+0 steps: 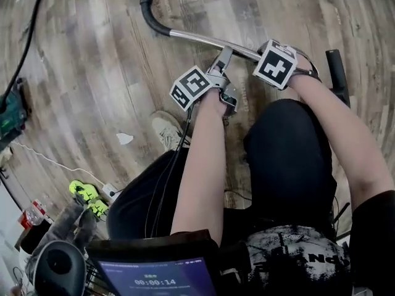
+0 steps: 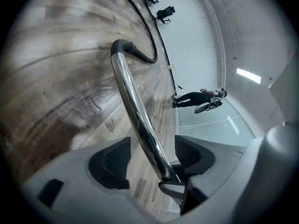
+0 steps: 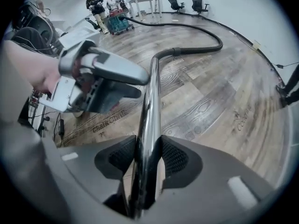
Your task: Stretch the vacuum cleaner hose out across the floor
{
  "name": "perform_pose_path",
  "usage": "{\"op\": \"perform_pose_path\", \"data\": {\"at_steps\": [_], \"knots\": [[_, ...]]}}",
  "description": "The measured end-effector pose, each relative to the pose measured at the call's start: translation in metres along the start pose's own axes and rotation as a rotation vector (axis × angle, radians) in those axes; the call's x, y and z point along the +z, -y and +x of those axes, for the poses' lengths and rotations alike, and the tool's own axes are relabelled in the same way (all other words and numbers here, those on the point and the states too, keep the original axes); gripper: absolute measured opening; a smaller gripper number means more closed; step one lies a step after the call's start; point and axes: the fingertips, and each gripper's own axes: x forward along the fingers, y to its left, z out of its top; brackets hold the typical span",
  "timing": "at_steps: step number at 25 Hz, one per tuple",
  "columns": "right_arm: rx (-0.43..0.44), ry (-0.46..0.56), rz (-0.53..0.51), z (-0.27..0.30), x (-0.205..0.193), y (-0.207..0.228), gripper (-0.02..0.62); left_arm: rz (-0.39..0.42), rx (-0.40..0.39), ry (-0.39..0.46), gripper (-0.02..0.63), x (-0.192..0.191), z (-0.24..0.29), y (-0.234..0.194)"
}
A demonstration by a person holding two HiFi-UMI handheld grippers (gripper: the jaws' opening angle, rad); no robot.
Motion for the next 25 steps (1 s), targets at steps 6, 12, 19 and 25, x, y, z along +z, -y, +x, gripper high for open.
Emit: {"op": "perform_pose_path", "data": {"at_steps": [6, 12, 19, 25], "knots": [[-0.061, -0.014, -0.030, -0.026, -0.003, 0.006, 0.176, -0.105, -0.174, 0.032, 0.317, -0.014, 0.064, 0.027], [-0.156, -0.004, -0.123, -0.037, 0.000, 0.016, 0.179, -0.262, -0.199, 0.082, 0.137, -0.011, 0.071, 0.030], [-0.187, -0.087, -0.195, -0.029, -0.022, 0.029, 0.175, -0.239, -0.201, 0.173, 0.119, 0.002, 0.065, 0.059], [-0.120, -0.015, -0.183, -0.038, -0.021, 0.017, 0.160, -0.136, -0.228, 0.205, 0.142, 0.019, 0.052, 0.069]]}}
